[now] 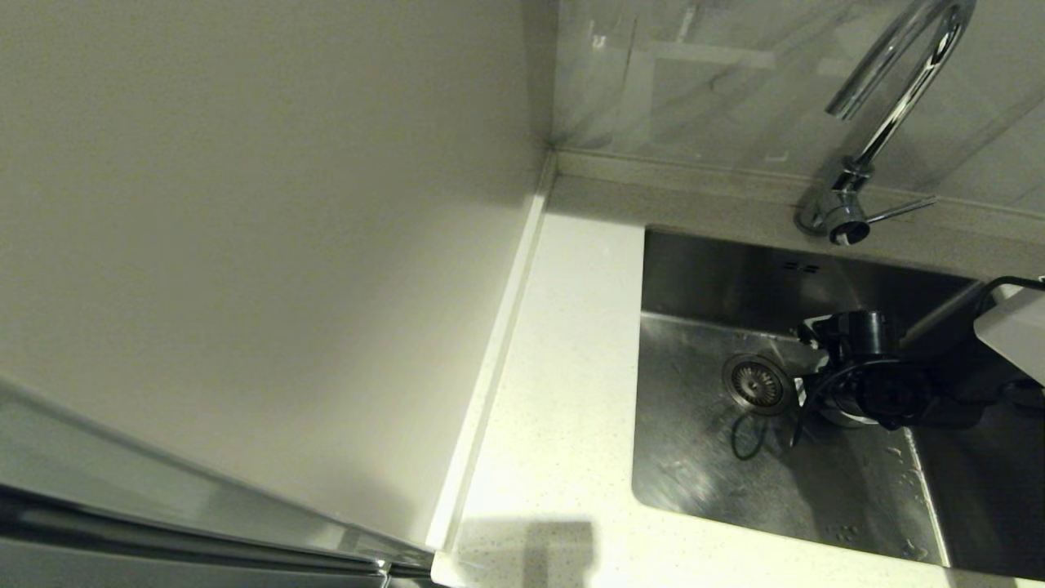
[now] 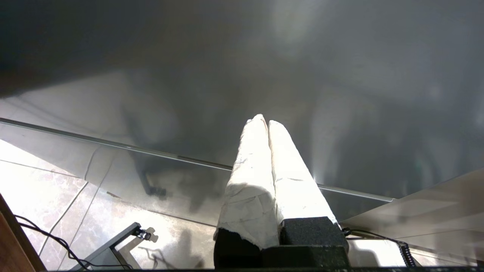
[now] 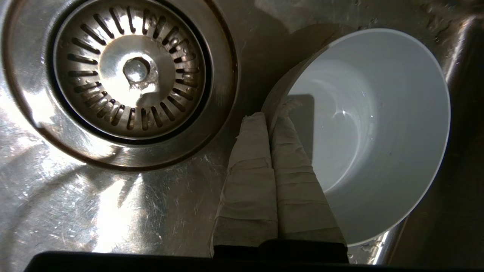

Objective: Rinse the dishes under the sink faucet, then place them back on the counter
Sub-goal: Put a bowl into the sink

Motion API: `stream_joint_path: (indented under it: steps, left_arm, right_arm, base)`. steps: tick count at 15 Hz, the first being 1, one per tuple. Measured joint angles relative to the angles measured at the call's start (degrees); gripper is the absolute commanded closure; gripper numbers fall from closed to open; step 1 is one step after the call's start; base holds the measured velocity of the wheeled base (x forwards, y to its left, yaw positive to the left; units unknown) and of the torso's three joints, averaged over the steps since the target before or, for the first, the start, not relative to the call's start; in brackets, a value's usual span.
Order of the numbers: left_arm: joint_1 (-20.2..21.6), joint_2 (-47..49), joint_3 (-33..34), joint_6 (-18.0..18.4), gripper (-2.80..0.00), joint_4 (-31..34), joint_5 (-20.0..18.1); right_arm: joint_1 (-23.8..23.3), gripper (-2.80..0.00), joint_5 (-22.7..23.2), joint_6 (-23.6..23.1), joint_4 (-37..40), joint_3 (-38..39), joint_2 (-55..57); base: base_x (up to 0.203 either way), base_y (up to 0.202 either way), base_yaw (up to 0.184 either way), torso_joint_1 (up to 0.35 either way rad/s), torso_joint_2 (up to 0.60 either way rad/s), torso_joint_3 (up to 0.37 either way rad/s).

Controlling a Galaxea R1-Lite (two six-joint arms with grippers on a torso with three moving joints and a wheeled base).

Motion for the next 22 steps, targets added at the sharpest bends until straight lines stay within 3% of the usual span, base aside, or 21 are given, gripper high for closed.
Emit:
stream_joint_path:
  steps: [1, 12, 22]
  left_arm:
    - [0.00, 0.00, 0.00, 0.00, 0.00, 0.03, 0.00]
    - [-0.02, 0.00, 0.00, 0.02, 0.00, 0.03, -0.02]
    - [0.00, 0.00, 0.00, 0.02, 0.00, 0.03, -0.02]
  right_arm:
    - [0.00, -2.80, -0.13, 0.12, -0.01, -0.33, 0.36]
    - [-0.06, -2.80, -0.19, 2.06, 0.02, 0.97, -2.83]
    - [-0.37, -2.80, 0.03, 5.42, 1.66, 16.34, -28.01]
  base:
    - [0.000, 0.000, 0.000, 0.000, 0.00, 0.000]
    - [0.000, 0.000, 0.000, 0.000, 0.00, 0.000]
    - [0.000, 0.000, 0.000, 0.000, 0.00, 0.000]
